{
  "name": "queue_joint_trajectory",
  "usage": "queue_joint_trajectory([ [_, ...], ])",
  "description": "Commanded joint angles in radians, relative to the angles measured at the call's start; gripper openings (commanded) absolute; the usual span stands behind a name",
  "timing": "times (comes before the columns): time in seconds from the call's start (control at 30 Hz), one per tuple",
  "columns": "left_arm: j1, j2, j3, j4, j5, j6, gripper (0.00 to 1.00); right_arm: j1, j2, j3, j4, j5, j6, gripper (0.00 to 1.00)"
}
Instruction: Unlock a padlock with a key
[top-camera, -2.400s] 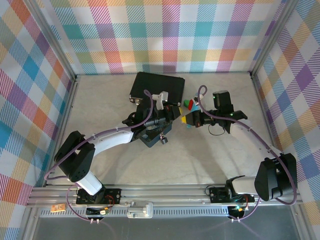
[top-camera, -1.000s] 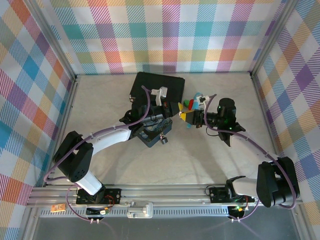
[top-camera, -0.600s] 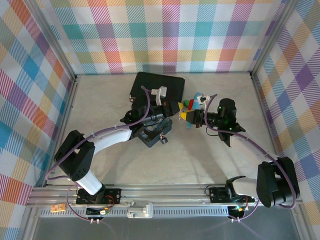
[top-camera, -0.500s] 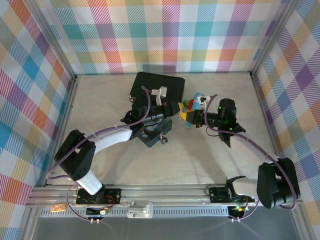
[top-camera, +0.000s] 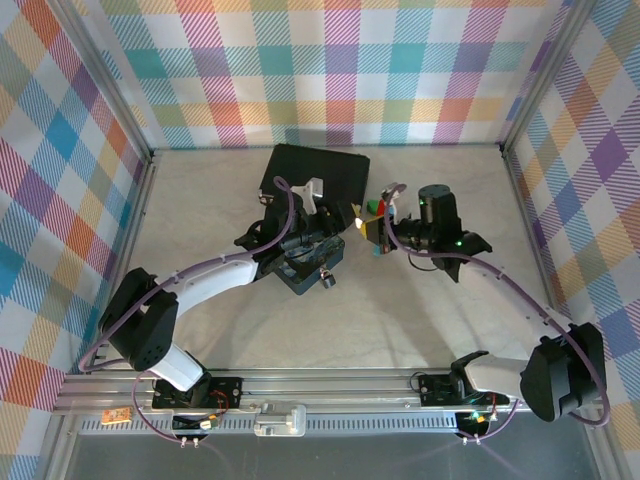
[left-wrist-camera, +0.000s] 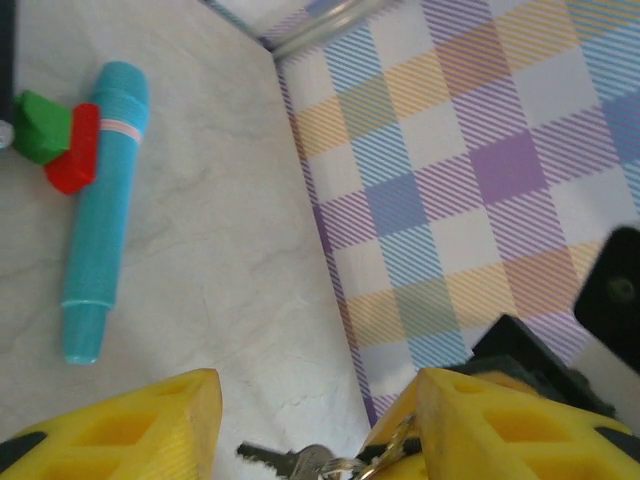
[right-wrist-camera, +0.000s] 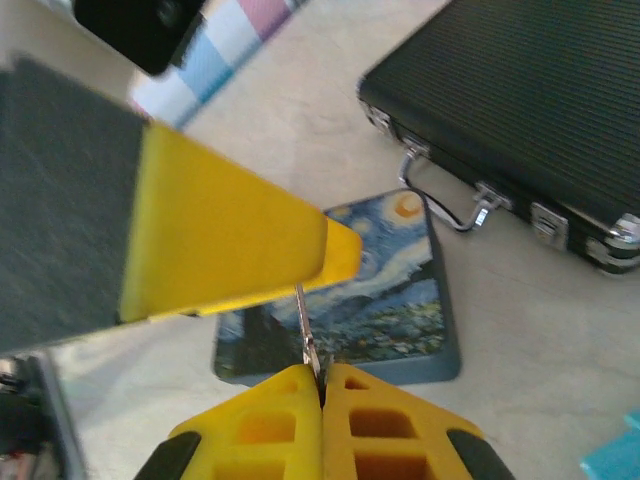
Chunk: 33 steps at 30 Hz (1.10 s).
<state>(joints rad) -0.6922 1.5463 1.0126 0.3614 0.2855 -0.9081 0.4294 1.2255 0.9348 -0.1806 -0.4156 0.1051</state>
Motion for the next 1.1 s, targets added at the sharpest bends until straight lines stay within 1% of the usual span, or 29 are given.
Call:
queue_joint_trajectory([
  [0.0,-0.002,-0.034,0.019,-0.05,-0.073,-0.086,0.53,0.045,0.045,0.049,-0.153,0.215,-0.118,0.0],
  [0.17,-0.032,-0.014,0.038,-0.061,-0.103,-0.169,0.53,0.105,0.06,0.055,-0.136,0.346,-0.128,0.0],
  [0.37,-0.053,0.015,0.049,-0.078,-0.147,-0.23,0.5,0.136,0.031,0.012,-0.074,0.446,-0.111,0.0],
  [0.57,-0.063,0.04,0.069,-0.052,-0.174,-0.287,0.46,0.146,0.007,-0.016,-0.023,0.445,-0.115,0.0],
  [0.8,-0.068,0.088,0.094,-0.023,-0.164,-0.338,0.41,0.152,0.018,-0.021,0.035,0.388,-0.119,0.0],
  [0.93,-0.069,0.096,0.106,-0.027,-0.154,-0.342,0.34,0.154,0.03,-0.02,0.047,0.385,-0.12,0.0],
  [1.07,-0.069,0.084,0.089,-0.016,-0.169,-0.344,0.24,0.155,0.034,-0.019,0.048,0.377,-0.123,0.0],
])
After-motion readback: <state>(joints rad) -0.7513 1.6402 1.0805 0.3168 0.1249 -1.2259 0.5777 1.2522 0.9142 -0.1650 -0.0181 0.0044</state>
